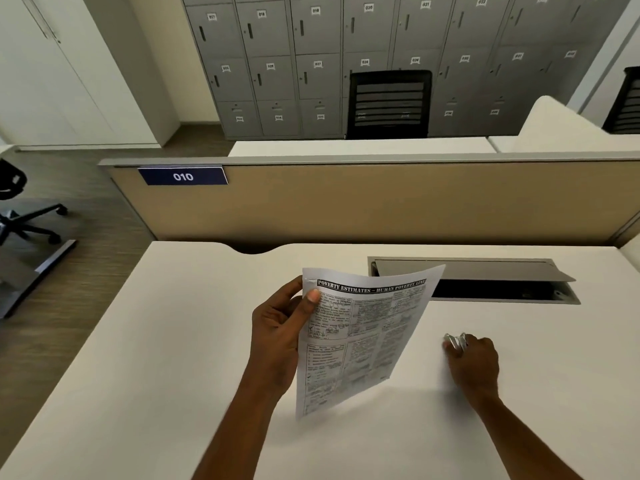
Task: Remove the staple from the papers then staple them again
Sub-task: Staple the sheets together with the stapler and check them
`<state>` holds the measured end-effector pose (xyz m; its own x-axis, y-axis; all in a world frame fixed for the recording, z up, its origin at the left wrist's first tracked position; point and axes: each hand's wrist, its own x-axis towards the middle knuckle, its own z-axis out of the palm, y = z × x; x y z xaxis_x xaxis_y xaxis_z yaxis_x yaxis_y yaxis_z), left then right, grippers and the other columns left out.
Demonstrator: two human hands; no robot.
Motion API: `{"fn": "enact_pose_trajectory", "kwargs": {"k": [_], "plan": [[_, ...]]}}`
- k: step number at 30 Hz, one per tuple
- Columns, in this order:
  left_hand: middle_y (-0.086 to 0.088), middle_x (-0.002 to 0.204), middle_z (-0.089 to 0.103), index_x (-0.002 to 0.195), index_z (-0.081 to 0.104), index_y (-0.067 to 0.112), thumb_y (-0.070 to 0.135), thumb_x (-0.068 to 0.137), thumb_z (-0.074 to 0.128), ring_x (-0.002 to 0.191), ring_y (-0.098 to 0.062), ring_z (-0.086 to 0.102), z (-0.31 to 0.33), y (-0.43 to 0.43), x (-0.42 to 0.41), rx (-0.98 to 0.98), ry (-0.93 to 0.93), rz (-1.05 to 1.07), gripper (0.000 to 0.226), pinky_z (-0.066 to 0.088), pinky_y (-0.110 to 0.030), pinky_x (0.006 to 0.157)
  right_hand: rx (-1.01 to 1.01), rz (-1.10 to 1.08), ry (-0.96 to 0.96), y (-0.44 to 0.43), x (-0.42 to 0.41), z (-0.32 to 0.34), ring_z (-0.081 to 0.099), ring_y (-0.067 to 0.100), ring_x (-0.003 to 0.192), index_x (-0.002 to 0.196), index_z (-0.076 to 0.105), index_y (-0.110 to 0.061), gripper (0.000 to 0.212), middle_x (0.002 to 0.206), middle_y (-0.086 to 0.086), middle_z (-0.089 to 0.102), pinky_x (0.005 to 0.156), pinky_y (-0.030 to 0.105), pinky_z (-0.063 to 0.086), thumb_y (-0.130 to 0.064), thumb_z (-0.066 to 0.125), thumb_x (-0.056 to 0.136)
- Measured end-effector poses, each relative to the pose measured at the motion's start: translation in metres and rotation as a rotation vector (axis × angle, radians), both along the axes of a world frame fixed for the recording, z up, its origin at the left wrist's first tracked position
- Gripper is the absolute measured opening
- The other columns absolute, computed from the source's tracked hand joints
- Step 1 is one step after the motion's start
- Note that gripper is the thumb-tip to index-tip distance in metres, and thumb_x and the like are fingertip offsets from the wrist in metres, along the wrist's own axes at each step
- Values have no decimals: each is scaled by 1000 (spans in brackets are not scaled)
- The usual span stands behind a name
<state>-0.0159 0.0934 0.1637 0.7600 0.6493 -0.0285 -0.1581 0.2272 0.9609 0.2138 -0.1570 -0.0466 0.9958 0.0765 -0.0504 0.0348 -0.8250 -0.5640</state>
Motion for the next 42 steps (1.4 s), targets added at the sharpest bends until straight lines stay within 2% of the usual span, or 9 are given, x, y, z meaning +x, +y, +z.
{"fn": "enact_pose_trajectory", "kwargs": {"k": [5, 8, 10, 12, 15, 23, 30, 35, 42], "plan": [[-12, 106, 82, 120, 77, 31, 33, 91, 70, 95, -29, 79, 5, -2, -2, 11, -9, -6, 30, 63, -34, 75, 29, 31, 14, 1, -12, 34, 52, 49, 111, 122, 58, 7, 58, 120, 30, 54, 91, 50, 47, -31, 79, 84], [-13, 107, 81, 122, 76, 29, 30, 94, 70, 96, -30, 79, 10, -2, -1, 5, -28, -20, 29, 63, -36, 77, 383, 150, -72, 16, -31, 78, 62, 31, 105, 122, 64, -12, 45, 121, 9, 64, 84, 37, 52, -42, 69, 89], [-13, 106, 81, 120, 77, 28, 31, 93, 72, 96, -30, 79, 15, -3, -1, 1, -42, -23, 28, 63, -37, 77, 684, 305, 72, 28, -46, 114, 66, 22, 107, 116, 69, -24, 42, 119, -3, 71, 86, 39, 56, -56, 51, 96], [-13, 105, 81, 119, 78, 29, 31, 92, 73, 95, -30, 79, 20, -3, 0, -2, -55, -20, 27, 64, -38, 77, 877, 454, 221, 37, -58, 143, 67, 22, 115, 119, 71, -24, 60, 122, 2, 73, 93, 40, 55, -68, 37, 97], [-13, 105, 81, 114, 80, 29, 31, 89, 73, 94, -30, 79, 26, -1, 2, -11, -74, 11, 26, 65, -41, 78, 1079, 513, 338, 39, -74, 169, 68, 27, 115, 118, 72, -24, 66, 123, 9, 72, 94, 37, 56, -76, 46, 88], [-10, 103, 82, 109, 81, 34, 29, 86, 72, 89, -24, 80, 38, 1, 4, -27, -140, 48, 25, 66, -38, 73, 1110, 518, 195, 28, -90, 173, 71, 32, 109, 115, 72, -12, 24, 116, 10, 75, 87, 36, 61, -20, 69, 93], [-3, 115, 80, 117, 77, 34, 35, 92, 68, 102, -21, 78, 34, -4, 13, 43, -125, -63, 27, 65, -40, 78, 1167, 387, 136, 24, -84, 181, 75, 27, 99, 108, 74, -13, 17, 111, 7, 77, 76, 29, 61, -15, 67, 93], [-4, 116, 80, 121, 77, 25, 30, 94, 73, 107, -26, 77, -14, -11, 6, 122, 58, -126, 28, 65, -44, 86, 1166, 233, 148, 26, -75, 176, 77, 26, 91, 105, 73, -9, 14, 103, 7, 79, 71, 28, 62, -13, 68, 93], [-9, 102, 83, 111, 78, 11, 12, 98, 71, 96, -27, 80, -85, -24, 11, -21, 279, -52, 16, 66, -39, 72, 992, 116, 184, 27, -57, 141, 78, 22, 83, 99, 75, -13, 8, 92, 2, 81, 66, 27, 62, -14, 72, 92]]}}
